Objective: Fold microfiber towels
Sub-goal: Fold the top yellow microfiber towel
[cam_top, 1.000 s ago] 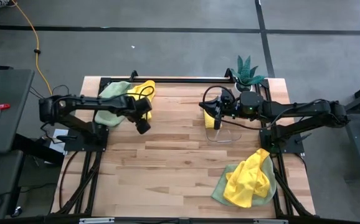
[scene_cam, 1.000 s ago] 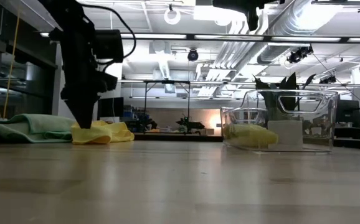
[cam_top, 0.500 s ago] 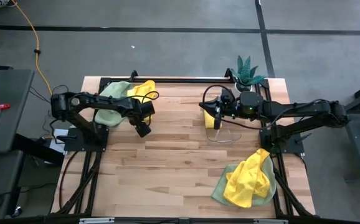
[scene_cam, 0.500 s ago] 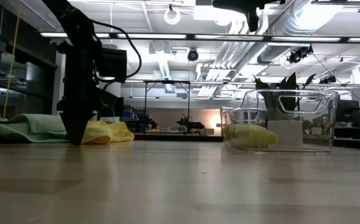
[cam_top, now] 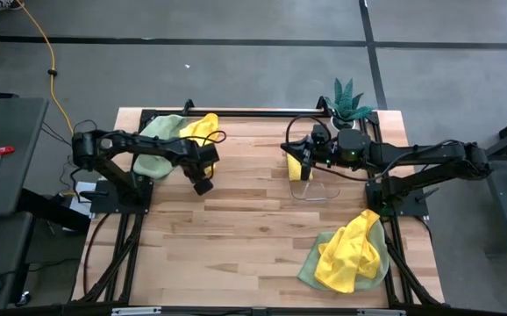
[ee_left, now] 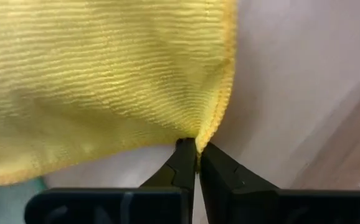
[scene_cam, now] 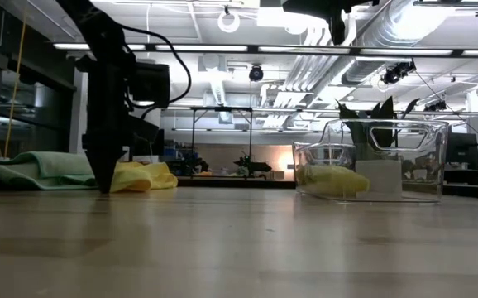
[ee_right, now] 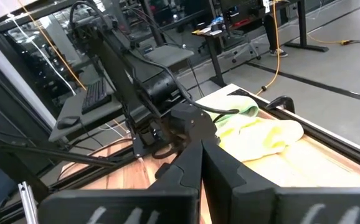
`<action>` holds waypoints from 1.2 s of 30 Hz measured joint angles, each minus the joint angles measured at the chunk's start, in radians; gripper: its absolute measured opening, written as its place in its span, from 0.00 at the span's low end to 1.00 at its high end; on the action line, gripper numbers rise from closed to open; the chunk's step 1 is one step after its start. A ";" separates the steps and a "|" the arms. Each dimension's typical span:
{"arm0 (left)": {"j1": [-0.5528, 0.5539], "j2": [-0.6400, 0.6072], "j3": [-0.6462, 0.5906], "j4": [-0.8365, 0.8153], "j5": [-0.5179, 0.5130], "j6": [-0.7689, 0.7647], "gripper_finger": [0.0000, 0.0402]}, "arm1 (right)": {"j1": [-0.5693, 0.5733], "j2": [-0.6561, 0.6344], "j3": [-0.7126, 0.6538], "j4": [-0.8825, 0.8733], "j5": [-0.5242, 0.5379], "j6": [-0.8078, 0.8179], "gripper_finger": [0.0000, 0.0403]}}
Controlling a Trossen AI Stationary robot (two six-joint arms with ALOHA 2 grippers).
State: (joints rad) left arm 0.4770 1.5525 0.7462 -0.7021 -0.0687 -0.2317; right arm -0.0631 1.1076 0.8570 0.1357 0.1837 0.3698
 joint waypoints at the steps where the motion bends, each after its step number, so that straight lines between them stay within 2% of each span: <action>1: 0.002 -0.014 -0.001 -0.006 0.003 0.000 0.02 | 0.000 0.000 0.000 0.000 0.000 0.001 0.00; 7: -0.015 -0.191 0.068 -0.134 0.124 -0.028 0.00 | 0.000 0.000 0.000 0.000 0.001 0.023 0.00; 14: -0.046 -0.398 0.328 -0.270 0.154 -0.079 0.00 | 0.000 0.000 0.000 0.000 0.002 0.023 0.00; 18: -0.060 -0.425 0.526 -0.295 0.157 -0.099 0.00 | 0.000 0.000 0.000 0.000 0.002 0.023 0.00; 25: -0.061 -0.380 0.821 -0.309 0.146 -0.079 0.00 | 0.000 0.000 0.000 0.000 -0.025 0.070 0.00; 29: -0.061 -0.371 0.852 -0.348 0.133 -0.049 0.00 | 0.004 0.008 0.000 -0.005 -0.089 0.087 0.00; 32: -0.069 -0.364 0.852 -0.439 0.131 -0.023 0.00 | 0.019 0.025 0.001 -0.004 -0.110 0.087 0.00; 36: -0.132 -0.344 0.795 -0.501 0.057 -0.032 0.00 | 0.038 0.064 0.001 -0.012 -0.115 0.107 0.00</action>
State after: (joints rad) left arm 0.3446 1.2081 1.5414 -1.2027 -0.0115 -0.2633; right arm -0.0251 1.1721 0.8581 0.1238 0.0687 0.4766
